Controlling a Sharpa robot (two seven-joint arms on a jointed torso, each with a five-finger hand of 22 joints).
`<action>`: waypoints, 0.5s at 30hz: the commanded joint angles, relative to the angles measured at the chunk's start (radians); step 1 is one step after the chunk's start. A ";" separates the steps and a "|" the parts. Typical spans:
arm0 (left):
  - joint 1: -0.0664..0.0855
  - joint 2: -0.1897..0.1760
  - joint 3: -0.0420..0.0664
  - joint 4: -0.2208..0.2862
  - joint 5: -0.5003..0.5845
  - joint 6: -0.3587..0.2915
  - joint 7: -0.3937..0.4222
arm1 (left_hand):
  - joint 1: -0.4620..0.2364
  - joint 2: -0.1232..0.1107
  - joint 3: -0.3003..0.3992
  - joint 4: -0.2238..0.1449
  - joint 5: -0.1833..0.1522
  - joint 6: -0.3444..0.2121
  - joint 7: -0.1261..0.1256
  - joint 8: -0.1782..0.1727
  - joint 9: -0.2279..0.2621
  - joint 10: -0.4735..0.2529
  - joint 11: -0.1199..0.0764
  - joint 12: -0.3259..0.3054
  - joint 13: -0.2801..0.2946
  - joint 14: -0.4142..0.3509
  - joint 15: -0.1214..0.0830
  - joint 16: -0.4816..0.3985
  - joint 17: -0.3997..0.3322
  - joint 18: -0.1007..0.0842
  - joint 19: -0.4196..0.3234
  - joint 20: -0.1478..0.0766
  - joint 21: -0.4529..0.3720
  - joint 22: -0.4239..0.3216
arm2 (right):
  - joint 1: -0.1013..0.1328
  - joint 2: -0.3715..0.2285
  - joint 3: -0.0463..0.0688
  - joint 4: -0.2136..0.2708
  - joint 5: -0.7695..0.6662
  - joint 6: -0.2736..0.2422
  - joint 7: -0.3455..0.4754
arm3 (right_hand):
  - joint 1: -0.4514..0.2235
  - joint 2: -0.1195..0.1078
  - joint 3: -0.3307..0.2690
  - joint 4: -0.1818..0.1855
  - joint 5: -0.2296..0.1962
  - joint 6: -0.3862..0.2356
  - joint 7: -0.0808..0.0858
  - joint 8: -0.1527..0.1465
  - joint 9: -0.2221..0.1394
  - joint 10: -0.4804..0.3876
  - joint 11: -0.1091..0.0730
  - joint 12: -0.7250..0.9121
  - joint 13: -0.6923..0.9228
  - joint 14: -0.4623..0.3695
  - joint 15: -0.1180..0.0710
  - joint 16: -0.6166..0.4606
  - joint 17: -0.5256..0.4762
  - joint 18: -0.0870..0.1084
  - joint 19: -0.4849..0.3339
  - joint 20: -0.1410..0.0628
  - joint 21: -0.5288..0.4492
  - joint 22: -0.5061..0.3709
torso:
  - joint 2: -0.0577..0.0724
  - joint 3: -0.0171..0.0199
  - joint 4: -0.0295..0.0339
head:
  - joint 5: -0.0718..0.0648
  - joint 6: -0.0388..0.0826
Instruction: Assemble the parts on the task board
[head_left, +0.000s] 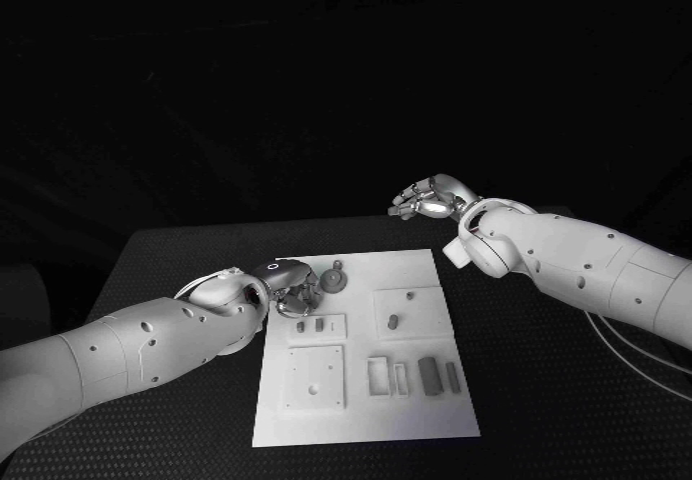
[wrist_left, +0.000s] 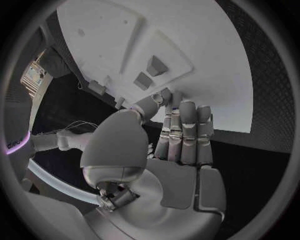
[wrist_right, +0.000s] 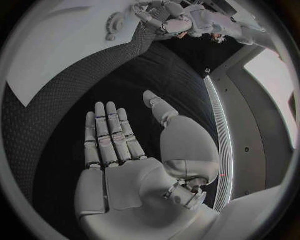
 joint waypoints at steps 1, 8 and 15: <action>-0.008 0.002 -0.006 0.002 -0.023 0.009 -0.002 | -0.002 0.005 0.004 -0.001 0.005 0.006 0.000 0.003 0.001 0.008 -0.001 -0.006 0.000 0.003 -0.007 -0.001 0.001 0.009 0.000 -0.066 -0.004 0.002 | 0.000 0.000 0.000 0.001 0.000 0.010 0.011 | 0.003 0.004 -0.003 0.001 -0.005 -0.008 0.011 0.006 -0.002 0.007 0.003 -0.006 -0.001 -0.002 -0.002 -0.006 -0.001 -0.018 0.006 -0.003 -0.005 0.001 | 0.000 -0.0004 0.0002 | 0.001 -0.001; -0.008 0.001 -0.006 0.001 -0.012 -0.014 0.001 | -0.007 0.003 0.003 0.003 0.004 0.004 0.001 0.002 -0.002 0.008 -0.001 -0.007 0.000 0.003 -0.006 -0.001 0.002 0.008 0.001 -0.066 -0.005 0.002 | 0.000 0.000 0.000 0.000 0.000 0.011 0.011 | 0.003 0.004 -0.003 0.001 -0.005 -0.008 0.011 0.006 -0.002 0.007 0.003 -0.006 -0.001 -0.002 -0.002 -0.006 -0.001 -0.018 0.006 -0.003 -0.006 0.002 | 0.000 -0.0002 -0.0005 | 0.001 0.000; -0.008 0.000 -0.006 -0.001 0.005 -0.014 -0.004 | -0.001 -0.016 0.003 -0.001 -0.001 -0.025 0.012 -0.014 -0.012 0.013 -0.002 -0.008 0.002 0.004 -0.009 0.001 0.004 0.008 0.005 -0.069 -0.005 0.004 | 0.000 0.000 0.000 0.000 0.000 0.011 0.010 | 0.003 0.004 -0.003 0.001 -0.005 -0.008 0.011 0.006 -0.002 0.007 0.003 -0.006 -0.001 -0.002 -0.002 -0.006 -0.001 -0.018 0.006 -0.004 -0.006 0.002 | -0.001 -0.0002 -0.0001 | 0.000 0.001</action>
